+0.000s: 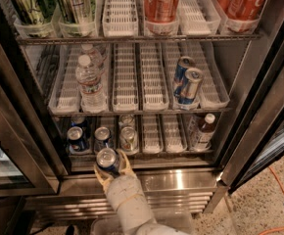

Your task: Pick pepsi can from bottom shelf of fridge

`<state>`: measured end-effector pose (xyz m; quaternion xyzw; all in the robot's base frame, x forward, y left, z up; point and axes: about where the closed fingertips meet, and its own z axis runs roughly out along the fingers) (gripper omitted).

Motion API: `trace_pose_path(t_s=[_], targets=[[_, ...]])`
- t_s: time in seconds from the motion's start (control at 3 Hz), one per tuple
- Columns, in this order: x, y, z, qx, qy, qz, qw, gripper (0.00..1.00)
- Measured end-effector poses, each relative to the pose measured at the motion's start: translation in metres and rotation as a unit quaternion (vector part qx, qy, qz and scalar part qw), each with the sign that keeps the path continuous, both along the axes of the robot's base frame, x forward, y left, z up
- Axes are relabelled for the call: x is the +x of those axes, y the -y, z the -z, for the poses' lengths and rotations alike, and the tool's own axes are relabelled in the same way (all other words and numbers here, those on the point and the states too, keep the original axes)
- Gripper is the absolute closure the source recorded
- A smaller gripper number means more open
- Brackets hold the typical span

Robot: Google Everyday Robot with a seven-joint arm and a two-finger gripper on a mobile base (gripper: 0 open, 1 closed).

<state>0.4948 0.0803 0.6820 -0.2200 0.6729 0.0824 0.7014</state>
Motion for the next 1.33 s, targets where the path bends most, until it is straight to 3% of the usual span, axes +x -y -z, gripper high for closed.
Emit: trace_pose_path(t_s=[0.33,0.67,1.0,1.33], targets=[[0.002,0.029,-0.02,-0.05,-0.009,0.018,0.9986,1.0],[0.009,0.061,-0.041,-0.094,-0.015,0.045,0.9944,1.0],[0.016,0.089,-0.061,-0.128,-0.007,0.081,0.9884,1.0],[0.025,0.121,-0.084,-0.153,0.016,0.13,0.9795,1.0]])
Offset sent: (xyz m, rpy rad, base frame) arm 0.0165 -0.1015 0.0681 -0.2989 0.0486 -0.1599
